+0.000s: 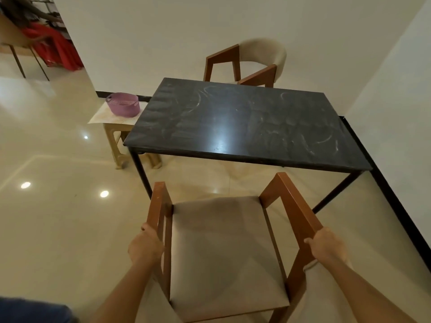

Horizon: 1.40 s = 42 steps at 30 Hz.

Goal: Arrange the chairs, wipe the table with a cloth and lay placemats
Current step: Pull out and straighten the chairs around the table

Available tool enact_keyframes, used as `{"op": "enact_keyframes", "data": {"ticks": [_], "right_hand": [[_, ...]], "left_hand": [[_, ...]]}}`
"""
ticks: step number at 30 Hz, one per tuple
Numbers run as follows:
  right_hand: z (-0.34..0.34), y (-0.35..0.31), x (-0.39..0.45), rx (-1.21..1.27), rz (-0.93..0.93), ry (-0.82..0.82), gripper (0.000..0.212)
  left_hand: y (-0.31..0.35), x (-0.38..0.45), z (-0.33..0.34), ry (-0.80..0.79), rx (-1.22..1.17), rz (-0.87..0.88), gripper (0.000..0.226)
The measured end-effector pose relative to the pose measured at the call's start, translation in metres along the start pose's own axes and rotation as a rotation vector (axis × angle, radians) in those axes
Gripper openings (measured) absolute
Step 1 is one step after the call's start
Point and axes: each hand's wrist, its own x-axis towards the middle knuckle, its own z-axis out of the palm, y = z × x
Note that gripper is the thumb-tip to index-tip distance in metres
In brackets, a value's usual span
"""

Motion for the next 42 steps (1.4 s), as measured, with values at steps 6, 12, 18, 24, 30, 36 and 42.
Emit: {"op": "enact_keyframes", "data": {"ticks": [6,12,18,24,30,36,42], "right_hand": [[0.004,0.004,0.003,0.007,0.018,0.024,0.05],[0.009,0.011,0.004,-0.007,0.039,0.005,0.05],[0.012,0.011,0.008,0.052,0.109,0.016,0.051],[0.009,0.012,0.017,0.079,0.14,0.016,0.048],[-0.003,0.006,0.028,0.015,0.136,0.006,0.049],[-0.007,0.004,0.043,-0.018,0.124,0.007,0.048],[-0.019,0.0,0.054,-0.026,0.13,0.01,0.048]], "left_hand": [[0.0,0.006,0.0,0.027,-0.072,0.06,0.032],[0.006,0.019,-0.004,0.004,-0.066,0.095,0.027],[0.019,0.039,-0.012,-0.004,-0.042,0.163,0.03],[0.036,0.056,-0.014,-0.03,-0.024,0.173,0.036],[0.057,0.076,-0.017,-0.029,0.013,0.189,0.061],[0.078,0.093,-0.02,-0.04,0.016,0.207,0.061],[0.097,0.101,-0.025,-0.033,0.026,0.207,0.057]]}}
